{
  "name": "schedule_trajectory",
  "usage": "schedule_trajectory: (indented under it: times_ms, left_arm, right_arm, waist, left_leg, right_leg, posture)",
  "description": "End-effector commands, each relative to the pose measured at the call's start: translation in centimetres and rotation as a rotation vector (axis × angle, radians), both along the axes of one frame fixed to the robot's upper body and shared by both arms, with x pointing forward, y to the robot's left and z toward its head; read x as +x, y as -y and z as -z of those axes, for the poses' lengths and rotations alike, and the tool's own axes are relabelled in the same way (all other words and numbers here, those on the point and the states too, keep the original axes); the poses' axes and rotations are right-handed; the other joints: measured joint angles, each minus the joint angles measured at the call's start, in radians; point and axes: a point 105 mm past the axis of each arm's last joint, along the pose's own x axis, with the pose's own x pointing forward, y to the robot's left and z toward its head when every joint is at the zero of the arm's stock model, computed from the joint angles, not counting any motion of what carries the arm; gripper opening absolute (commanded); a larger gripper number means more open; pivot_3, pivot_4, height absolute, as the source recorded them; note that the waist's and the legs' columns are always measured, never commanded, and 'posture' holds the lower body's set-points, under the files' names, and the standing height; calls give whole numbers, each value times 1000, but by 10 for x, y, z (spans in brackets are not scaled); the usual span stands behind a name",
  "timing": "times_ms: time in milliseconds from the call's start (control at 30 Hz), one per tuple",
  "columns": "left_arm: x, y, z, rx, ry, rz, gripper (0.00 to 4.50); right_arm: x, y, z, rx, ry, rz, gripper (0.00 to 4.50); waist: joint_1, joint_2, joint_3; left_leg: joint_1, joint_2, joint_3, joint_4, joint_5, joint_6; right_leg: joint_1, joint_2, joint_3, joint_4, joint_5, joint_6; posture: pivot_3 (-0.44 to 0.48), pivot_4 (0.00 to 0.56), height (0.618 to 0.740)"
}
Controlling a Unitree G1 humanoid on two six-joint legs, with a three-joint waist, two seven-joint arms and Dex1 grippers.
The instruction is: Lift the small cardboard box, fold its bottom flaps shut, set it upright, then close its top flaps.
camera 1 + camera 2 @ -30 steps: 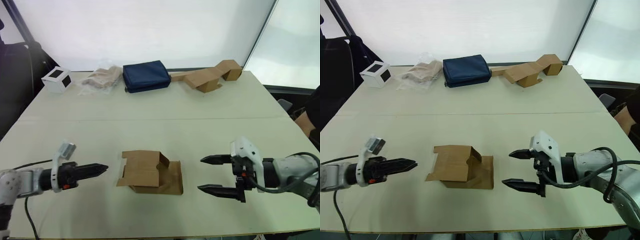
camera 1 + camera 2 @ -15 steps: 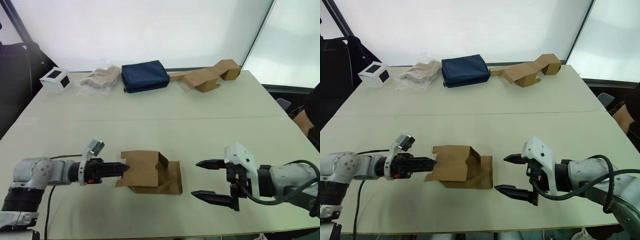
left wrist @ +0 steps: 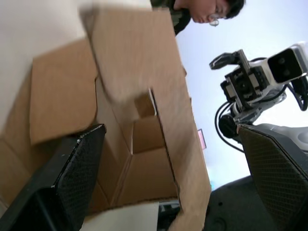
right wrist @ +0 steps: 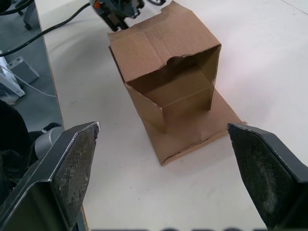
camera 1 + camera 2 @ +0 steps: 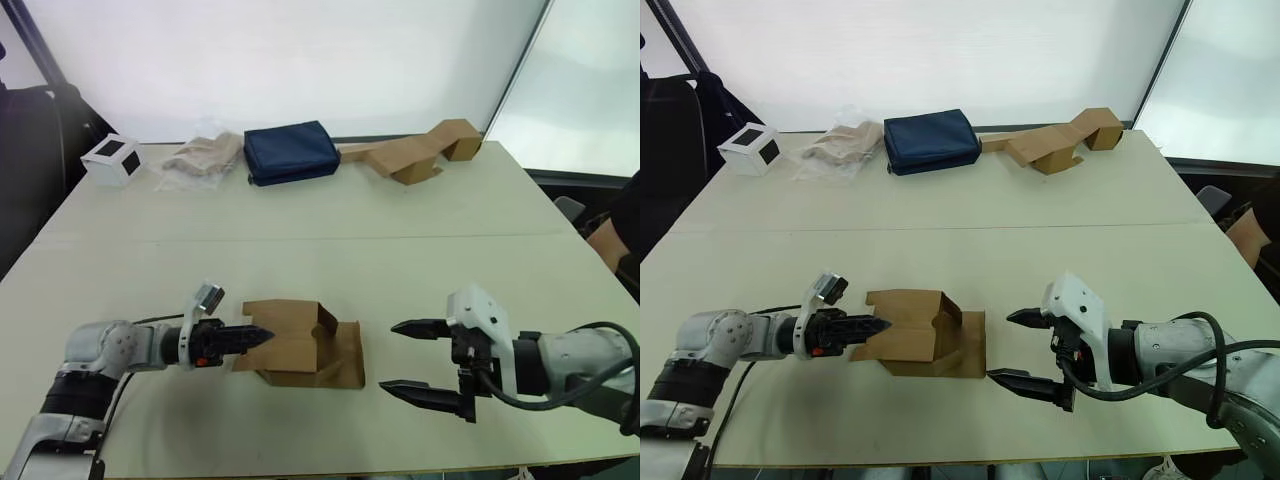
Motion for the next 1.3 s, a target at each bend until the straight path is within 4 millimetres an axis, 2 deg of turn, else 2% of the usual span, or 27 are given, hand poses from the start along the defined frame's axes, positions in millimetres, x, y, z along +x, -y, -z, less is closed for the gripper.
schedule_trajectory:
  times_ms: [33,600,700,1000,1033,1300]
  left_arm:
    - [4,3,-5,-30,19,14,4500]
    - [5,20,-23,-54,61,89,4500]
    - [3,25,-24,-51,62,101,3798]
    - [0,35,-28,-61,63,102,261]
    - [0,36,-29,-65,67,101,88]
    - [3,35,-46,-80,177,76,88]
  right_arm:
    - [-2,-2,-2,-14,32,-12,4480]
    - [-2,-3,6,-14,22,7,4480]
    - [-2,-4,6,-11,21,10,4500]
    - [-2,-2,9,-8,15,19,4500]
    - [-2,-2,9,-7,15,19,4500]
    - [1,-2,5,48,28,40,4500]
  waist:
    - [0,0,0]
    - [-1,0,0]
    - [-1,0,0]
    - [-1,0,0]
    - [-1,0,0]
    - [-1,0,0]
  left_leg:
    - [0,0,0,0,0,0]
    - [0,0,0,0,0,0]
    - [0,0,0,0,0,0]
    - [0,0,0,0,0,0]
    - [0,0,0,0,0,0]
    - [0,0,0,0,0,0]
  right_leg:
    - [0,0,0,0,0,0]
    - [0,0,0,0,0,0]
    - [0,0,0,0,0,0]
    - [0,0,0,0,0,0]
    - [0,0,0,0,0,0]
    - [0,0,0,0,0,0]
  posture:
    - [0,150,740]
    - [0,150,740]
    - [0,150,740]
    - [0,150,740]
    - [0,150,740]
    - [0,150,740]
